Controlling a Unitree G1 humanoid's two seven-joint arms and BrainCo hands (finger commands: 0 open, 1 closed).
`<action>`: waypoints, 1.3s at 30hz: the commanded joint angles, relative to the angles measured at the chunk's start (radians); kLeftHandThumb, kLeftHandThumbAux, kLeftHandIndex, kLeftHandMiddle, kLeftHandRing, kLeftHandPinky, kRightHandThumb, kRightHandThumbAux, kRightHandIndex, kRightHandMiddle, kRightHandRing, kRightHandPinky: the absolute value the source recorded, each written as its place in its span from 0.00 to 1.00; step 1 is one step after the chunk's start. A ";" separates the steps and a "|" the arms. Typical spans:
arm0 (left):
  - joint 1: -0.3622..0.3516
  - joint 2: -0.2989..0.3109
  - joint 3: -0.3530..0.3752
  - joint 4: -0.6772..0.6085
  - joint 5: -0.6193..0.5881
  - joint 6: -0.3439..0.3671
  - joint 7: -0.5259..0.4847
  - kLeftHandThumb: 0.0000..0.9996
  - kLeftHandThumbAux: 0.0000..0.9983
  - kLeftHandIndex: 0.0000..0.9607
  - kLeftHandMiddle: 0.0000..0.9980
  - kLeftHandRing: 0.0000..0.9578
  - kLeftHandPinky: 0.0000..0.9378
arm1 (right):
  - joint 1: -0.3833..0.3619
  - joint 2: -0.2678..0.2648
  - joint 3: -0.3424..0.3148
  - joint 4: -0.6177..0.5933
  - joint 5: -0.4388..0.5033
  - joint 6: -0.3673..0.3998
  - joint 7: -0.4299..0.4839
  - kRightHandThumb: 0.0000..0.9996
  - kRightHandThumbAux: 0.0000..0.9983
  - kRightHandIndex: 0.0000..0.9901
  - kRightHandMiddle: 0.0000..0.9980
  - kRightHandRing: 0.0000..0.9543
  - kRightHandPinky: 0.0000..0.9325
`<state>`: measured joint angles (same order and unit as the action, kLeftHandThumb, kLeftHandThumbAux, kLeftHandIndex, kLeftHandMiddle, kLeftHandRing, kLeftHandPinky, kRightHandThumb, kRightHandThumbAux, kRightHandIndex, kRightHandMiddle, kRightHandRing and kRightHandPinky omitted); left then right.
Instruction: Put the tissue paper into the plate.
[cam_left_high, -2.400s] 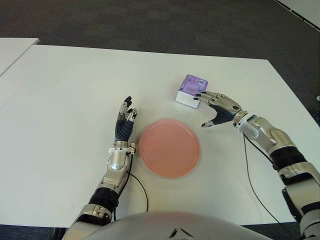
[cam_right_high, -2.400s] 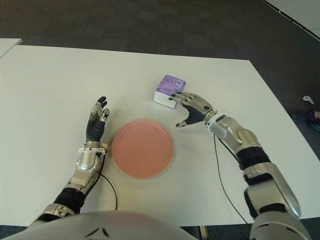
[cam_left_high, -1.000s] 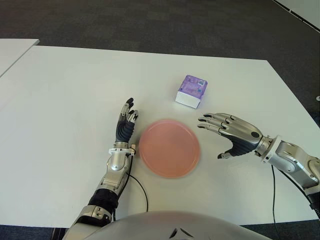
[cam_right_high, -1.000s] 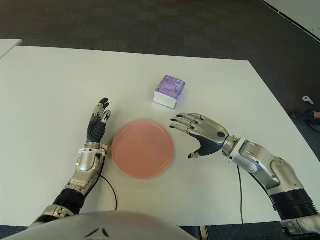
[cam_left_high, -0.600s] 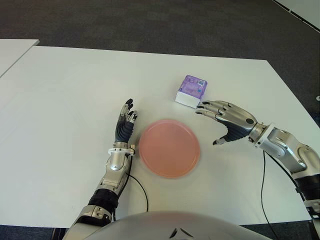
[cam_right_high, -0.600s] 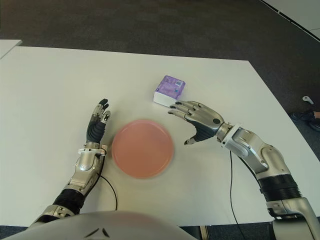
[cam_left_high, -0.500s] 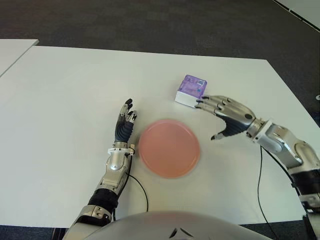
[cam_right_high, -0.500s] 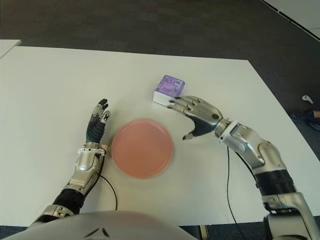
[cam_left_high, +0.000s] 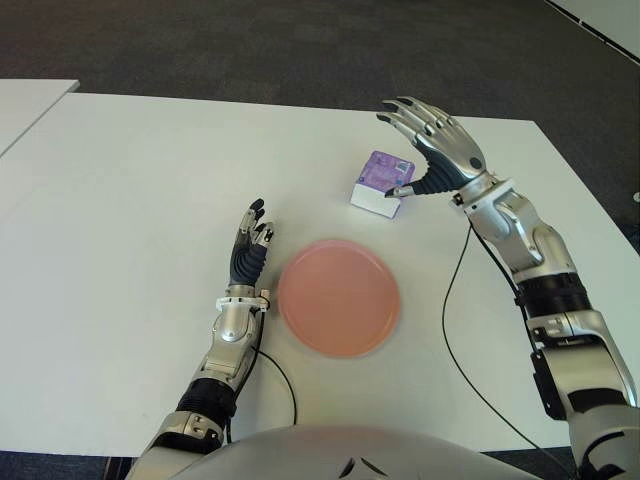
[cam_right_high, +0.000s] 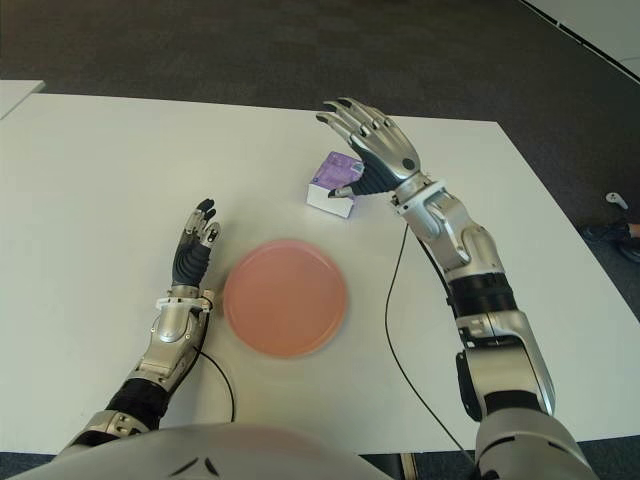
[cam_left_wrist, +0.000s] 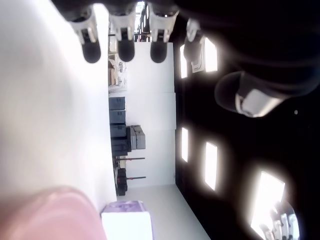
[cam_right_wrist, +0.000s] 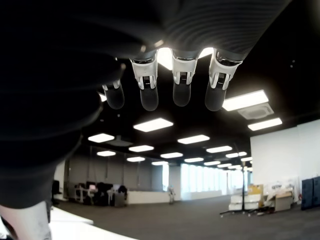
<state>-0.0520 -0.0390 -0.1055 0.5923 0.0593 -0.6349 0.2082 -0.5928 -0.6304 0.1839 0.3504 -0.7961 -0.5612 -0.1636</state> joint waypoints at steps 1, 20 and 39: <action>0.144 0.055 0.014 0.192 0.048 -0.021 0.000 0.00 0.37 0.00 0.00 0.00 0.00 | -0.097 0.070 0.072 0.125 -0.044 0.041 -0.026 0.23 0.73 0.00 0.04 0.01 0.01; 0.173 0.062 -0.001 0.200 0.061 -0.086 0.000 0.00 0.37 0.00 0.00 0.00 0.00 | -0.296 0.198 0.217 0.572 -0.070 0.060 -0.182 0.29 0.69 0.00 0.01 0.00 0.00; 0.204 0.049 -0.004 0.180 0.056 -0.045 0.004 0.00 0.38 0.00 0.00 0.00 0.00 | -0.341 0.252 0.305 0.889 -0.058 0.134 -0.193 0.25 0.68 0.00 0.01 0.00 0.00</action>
<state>-0.0542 -0.0389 -0.1145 0.5951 0.0586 -0.6975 0.2082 -0.9147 -0.3990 0.4638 1.1584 -0.8583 -0.4596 -0.3726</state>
